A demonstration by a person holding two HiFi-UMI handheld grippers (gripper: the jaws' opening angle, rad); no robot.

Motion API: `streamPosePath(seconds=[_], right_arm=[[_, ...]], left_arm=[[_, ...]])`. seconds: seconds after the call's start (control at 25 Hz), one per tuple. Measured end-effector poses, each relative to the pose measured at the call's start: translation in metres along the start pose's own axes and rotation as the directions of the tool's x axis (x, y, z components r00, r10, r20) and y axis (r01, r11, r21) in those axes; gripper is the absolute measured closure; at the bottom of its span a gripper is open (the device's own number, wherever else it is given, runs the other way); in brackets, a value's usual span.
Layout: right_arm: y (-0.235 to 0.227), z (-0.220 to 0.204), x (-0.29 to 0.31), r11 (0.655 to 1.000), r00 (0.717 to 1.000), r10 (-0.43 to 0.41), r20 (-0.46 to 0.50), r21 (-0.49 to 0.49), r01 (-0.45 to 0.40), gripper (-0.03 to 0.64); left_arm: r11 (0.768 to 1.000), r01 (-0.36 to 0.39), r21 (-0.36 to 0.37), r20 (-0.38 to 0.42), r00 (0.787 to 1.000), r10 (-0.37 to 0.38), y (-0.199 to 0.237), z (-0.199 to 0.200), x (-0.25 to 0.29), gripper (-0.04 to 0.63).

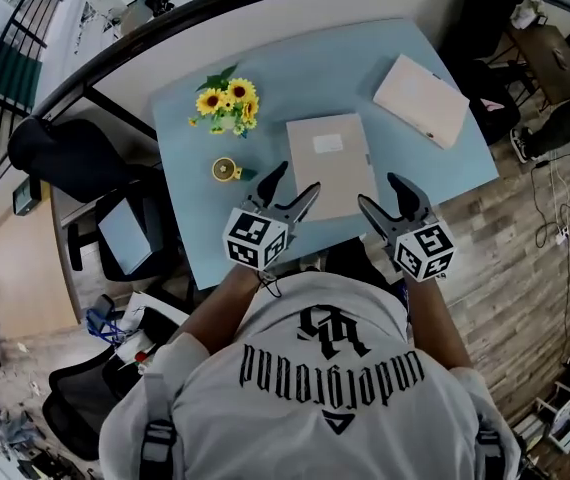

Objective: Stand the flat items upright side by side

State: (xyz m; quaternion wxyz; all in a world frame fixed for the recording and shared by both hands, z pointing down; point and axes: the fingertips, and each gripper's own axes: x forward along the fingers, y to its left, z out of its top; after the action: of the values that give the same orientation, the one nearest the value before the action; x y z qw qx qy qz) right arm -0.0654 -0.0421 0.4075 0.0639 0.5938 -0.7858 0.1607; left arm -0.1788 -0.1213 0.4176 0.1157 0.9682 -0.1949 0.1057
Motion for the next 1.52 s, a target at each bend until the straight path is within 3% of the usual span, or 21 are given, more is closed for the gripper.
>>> streamPosePath(seconds=[0.28,0.48,0.84,1.0,1.12,1.36,1.44,1.52], right_arm=[[-0.037,-0.01,0.042,0.998,0.997,0.053,-0.062,0.031,-0.051,0.298],[-0.073,-0.046,0.074,0.998,0.979,0.067,-0.195,0.021,-0.064,0.299],[-0.128,-0.138,0.116,0.982,0.903,0.145,-0.404,0.169,-0.082,0.293],[-0.15,-0.185,0.133,0.969,0.855,0.173,-0.49,0.24,-0.058,0.294],[-0.156,-0.219,0.141,0.951,0.81,0.218,-0.545,0.306,-0.05,0.293],[-0.162,-0.249,0.156,0.908,0.76,0.297,-0.578,0.417,-0.038,0.293],[-0.163,-0.256,0.158,0.9,0.747,0.313,-0.587,0.434,-0.036,0.295],[-0.163,-0.261,0.161,0.893,0.736,0.327,-0.593,0.449,-0.035,0.308]], left_arm=[[0.998,-0.042,-0.052,-0.086,0.996,0.038,0.029,-0.026,0.025,0.278],[0.989,-0.108,-0.106,-0.192,0.978,0.086,0.057,-0.067,0.054,0.27],[0.946,-0.209,-0.248,-0.393,0.914,0.098,0.093,-0.16,0.094,0.259],[0.931,-0.236,-0.279,-0.505,0.861,0.067,0.099,-0.211,0.102,0.253],[0.897,-0.285,-0.337,-0.56,0.827,0.053,0.102,-0.243,0.103,0.244],[0.803,-0.338,-0.491,-0.581,0.813,-0.013,0.107,-0.274,0.112,0.236],[0.786,-0.345,-0.512,-0.586,0.81,-0.026,0.108,-0.279,0.116,0.236],[0.783,-0.342,-0.519,-0.59,0.806,-0.039,0.109,-0.282,0.121,0.24]])
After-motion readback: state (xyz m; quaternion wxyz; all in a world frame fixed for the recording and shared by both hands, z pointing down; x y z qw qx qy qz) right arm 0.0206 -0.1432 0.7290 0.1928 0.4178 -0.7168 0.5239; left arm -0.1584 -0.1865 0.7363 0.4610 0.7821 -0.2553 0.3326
